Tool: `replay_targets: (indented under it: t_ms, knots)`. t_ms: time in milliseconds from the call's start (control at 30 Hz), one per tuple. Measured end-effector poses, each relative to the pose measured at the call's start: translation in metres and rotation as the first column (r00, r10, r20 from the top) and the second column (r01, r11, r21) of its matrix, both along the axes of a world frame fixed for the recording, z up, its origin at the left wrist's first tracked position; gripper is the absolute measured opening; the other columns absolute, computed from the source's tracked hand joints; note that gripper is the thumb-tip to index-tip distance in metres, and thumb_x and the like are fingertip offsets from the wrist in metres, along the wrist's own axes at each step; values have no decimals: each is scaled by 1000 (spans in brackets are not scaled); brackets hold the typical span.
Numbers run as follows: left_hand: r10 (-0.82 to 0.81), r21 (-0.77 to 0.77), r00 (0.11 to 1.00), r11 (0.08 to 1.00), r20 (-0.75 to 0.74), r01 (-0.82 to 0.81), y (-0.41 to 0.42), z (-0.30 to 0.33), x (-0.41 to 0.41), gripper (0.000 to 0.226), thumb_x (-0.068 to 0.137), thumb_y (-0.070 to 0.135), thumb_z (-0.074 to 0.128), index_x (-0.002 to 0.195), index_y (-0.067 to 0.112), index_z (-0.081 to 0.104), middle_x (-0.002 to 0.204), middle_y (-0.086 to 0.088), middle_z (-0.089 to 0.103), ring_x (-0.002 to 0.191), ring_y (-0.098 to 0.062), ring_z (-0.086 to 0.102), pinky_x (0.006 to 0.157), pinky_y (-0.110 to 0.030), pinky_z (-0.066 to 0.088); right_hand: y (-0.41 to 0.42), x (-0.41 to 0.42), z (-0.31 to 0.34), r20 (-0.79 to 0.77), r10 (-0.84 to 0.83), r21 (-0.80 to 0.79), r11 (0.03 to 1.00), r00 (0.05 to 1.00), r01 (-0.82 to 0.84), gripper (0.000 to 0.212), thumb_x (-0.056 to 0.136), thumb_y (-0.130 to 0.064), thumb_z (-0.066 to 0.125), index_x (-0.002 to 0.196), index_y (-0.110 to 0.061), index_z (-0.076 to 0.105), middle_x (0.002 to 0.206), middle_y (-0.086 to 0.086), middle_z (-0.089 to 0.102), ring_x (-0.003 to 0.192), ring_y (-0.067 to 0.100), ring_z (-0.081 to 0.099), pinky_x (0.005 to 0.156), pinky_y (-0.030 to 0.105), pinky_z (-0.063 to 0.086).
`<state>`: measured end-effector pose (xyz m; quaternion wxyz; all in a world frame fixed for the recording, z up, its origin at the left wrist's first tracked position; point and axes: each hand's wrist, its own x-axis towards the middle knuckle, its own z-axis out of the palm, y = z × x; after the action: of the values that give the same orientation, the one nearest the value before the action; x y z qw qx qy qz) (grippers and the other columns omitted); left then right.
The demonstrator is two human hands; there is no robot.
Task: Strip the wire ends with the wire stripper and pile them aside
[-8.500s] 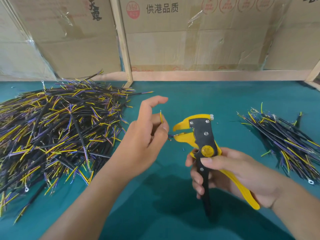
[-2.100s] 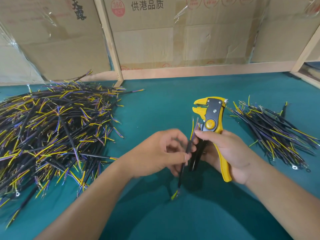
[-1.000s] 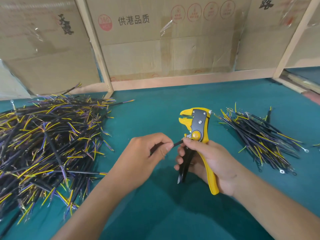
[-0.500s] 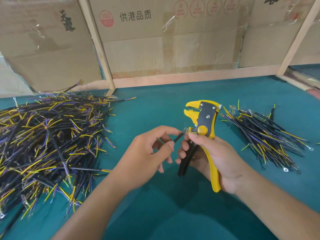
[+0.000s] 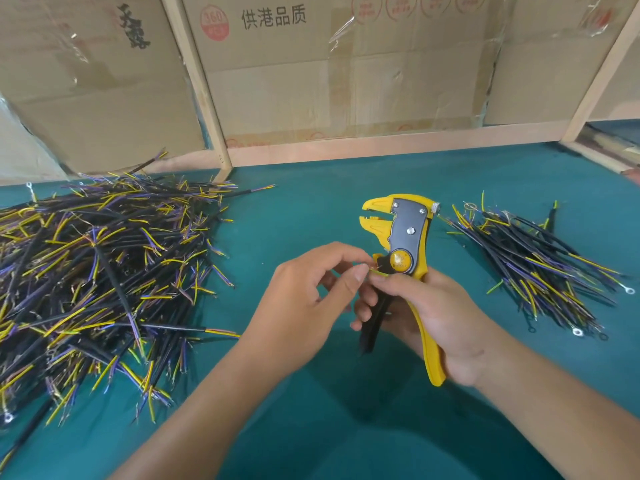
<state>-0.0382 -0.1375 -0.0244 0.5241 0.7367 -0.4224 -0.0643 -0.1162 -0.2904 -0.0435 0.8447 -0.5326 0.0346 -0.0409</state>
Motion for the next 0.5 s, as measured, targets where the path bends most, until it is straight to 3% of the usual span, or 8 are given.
replay_targets:
  t_ms: [100,333,500]
  knots:
    - [26,-16,999,1000,29,-25,1,1,-2,16,101,17,55,93,26,65,74,11,69,65,-8,63,59,-7,44,2,0,0,0,20,-6,1000,1000,-20,13,89,-15,61,81,-8,68,73,13,53,69,28,55,72,41,56]
    - [131,25,973,990,191,-138,1,-1,-1,13,102,18,53,95,22,64,78,11,63,62,-5,54,59,-10,38,2,0,1,-13,2,12,1000,1000,-2,12,88,-19,65,83,-9,68,74,13,54,68,29,56,70,41,56]
    - [88,18,974,995,208,-94,-2,-2,-3,12,101,10,53,95,12,63,78,24,65,67,0,63,63,-3,40,-1,0,3,-10,-2,54,999,1000,3,22,80,-26,75,85,-8,63,74,13,54,67,29,56,68,41,56]
